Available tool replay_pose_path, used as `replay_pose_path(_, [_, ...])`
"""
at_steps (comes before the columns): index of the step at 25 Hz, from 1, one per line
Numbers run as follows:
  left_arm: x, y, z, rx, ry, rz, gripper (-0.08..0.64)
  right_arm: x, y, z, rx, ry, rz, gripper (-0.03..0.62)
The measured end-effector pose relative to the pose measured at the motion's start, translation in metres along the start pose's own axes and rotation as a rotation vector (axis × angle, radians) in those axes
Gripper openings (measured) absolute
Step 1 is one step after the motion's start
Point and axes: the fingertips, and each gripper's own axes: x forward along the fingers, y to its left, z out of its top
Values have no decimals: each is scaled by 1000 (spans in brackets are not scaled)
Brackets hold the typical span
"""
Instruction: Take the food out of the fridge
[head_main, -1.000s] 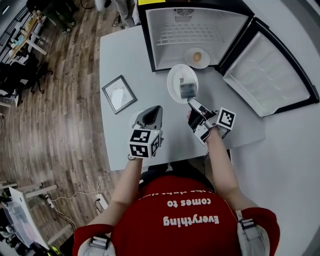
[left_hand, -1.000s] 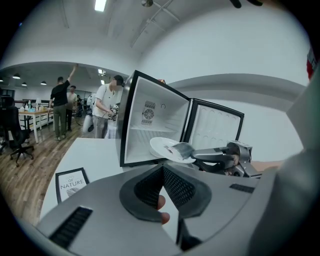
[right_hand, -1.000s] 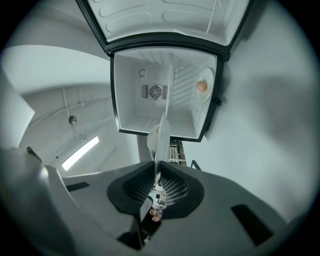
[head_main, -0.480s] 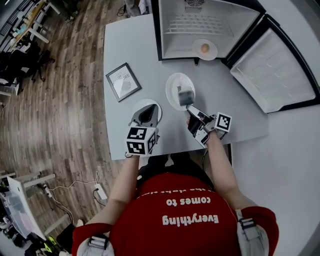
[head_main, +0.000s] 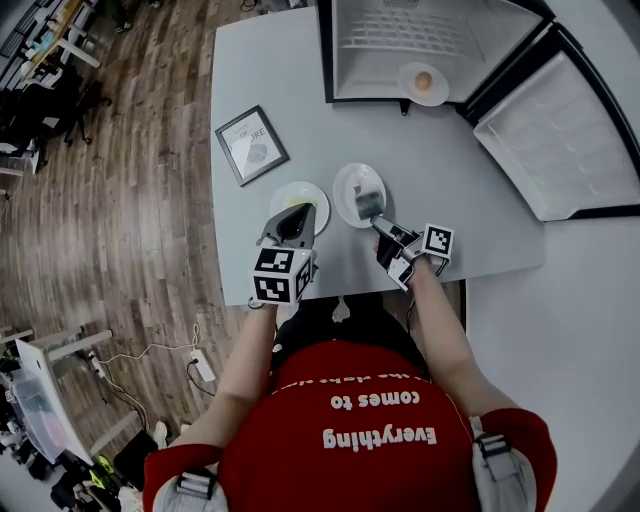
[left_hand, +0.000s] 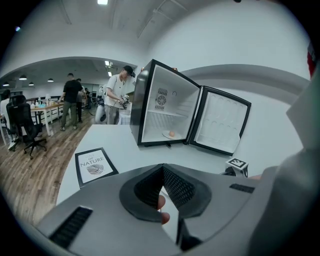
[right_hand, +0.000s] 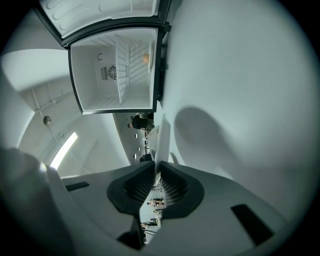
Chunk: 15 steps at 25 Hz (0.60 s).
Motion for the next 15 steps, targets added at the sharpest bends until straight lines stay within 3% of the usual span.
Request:
replay_pose_path(11, [5,6,-10,-5,24,-9,6,6,-22,0,23,9,-63,40])
replay_pose_path(15, [4,9,-16,-10,36,-7,6,6,-38,-2,31,19,-208,30])
